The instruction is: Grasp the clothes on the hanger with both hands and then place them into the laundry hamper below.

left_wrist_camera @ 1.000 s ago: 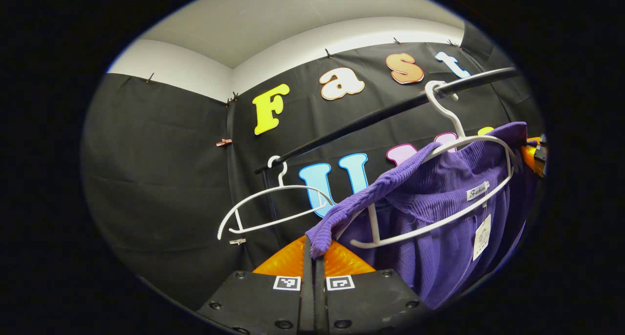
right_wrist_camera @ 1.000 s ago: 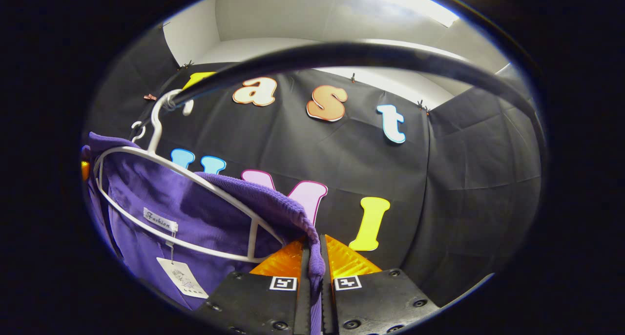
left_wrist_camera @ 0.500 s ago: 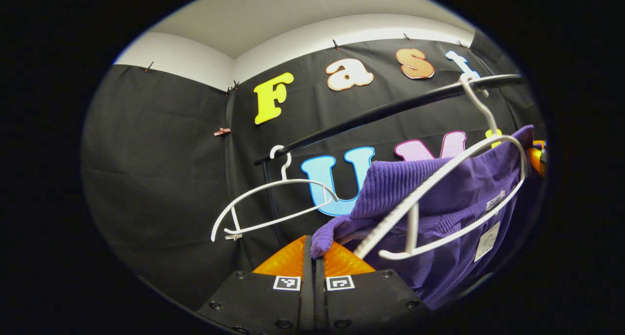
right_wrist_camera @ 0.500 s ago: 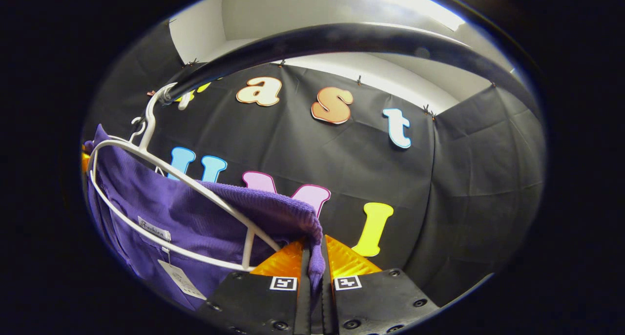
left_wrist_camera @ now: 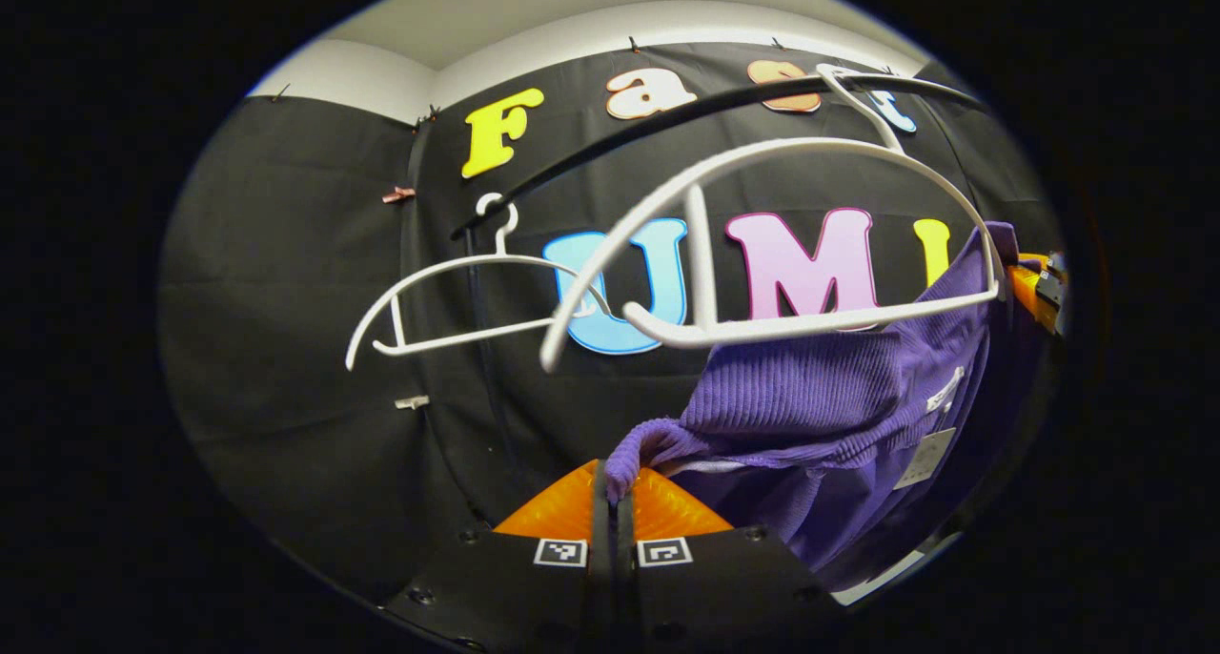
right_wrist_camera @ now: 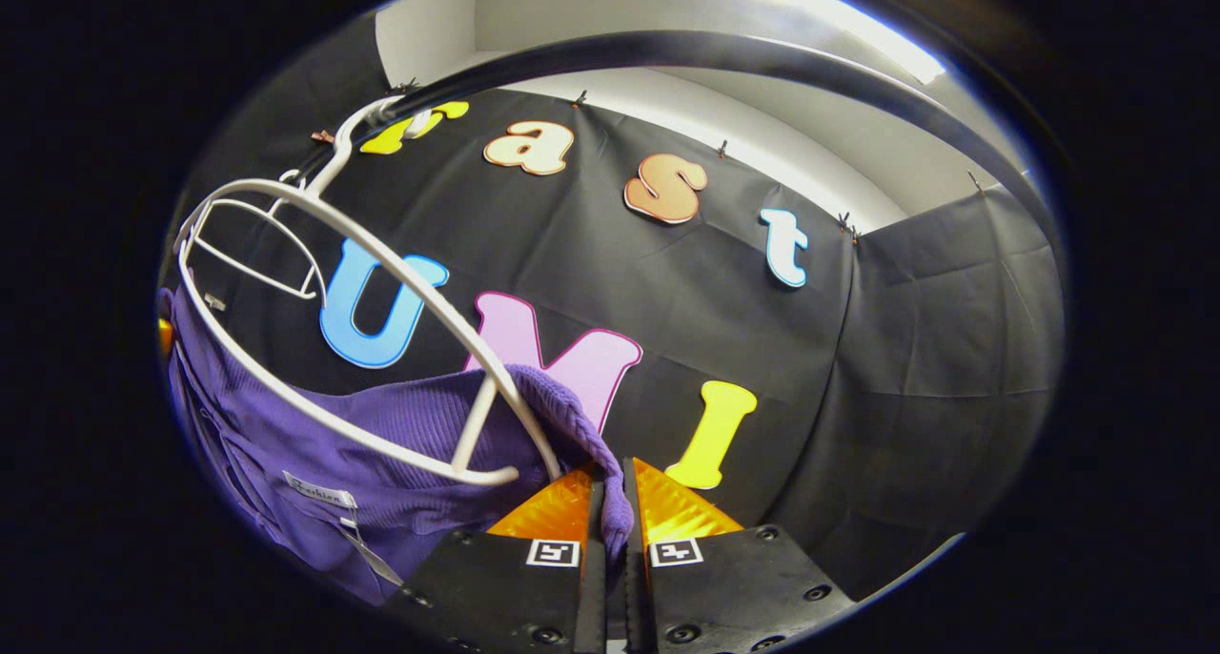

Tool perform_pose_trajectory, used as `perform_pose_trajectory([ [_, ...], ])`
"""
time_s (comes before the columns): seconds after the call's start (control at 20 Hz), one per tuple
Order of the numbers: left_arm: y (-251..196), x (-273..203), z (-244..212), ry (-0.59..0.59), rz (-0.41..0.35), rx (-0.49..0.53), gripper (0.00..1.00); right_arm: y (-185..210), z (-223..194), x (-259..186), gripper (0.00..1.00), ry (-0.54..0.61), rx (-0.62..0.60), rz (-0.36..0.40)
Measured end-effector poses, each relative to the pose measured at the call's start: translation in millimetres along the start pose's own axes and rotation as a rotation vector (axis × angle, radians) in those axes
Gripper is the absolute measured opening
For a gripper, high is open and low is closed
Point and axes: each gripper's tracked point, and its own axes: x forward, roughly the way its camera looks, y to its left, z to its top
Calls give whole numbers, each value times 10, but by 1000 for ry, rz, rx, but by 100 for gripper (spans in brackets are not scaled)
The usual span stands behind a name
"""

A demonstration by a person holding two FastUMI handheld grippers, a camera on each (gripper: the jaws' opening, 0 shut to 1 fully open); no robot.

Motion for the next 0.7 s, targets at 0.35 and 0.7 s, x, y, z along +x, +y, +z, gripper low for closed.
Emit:
perform_pose_trajectory([
  [0.35,-663,-272,-264,33,-168,-9,5,-69,-216,-194,12,43,-74,-3],
  [0.7,-1144,-613,-353,44,-301,-13,5,142,-347,-589,12,74,-59,79],
])
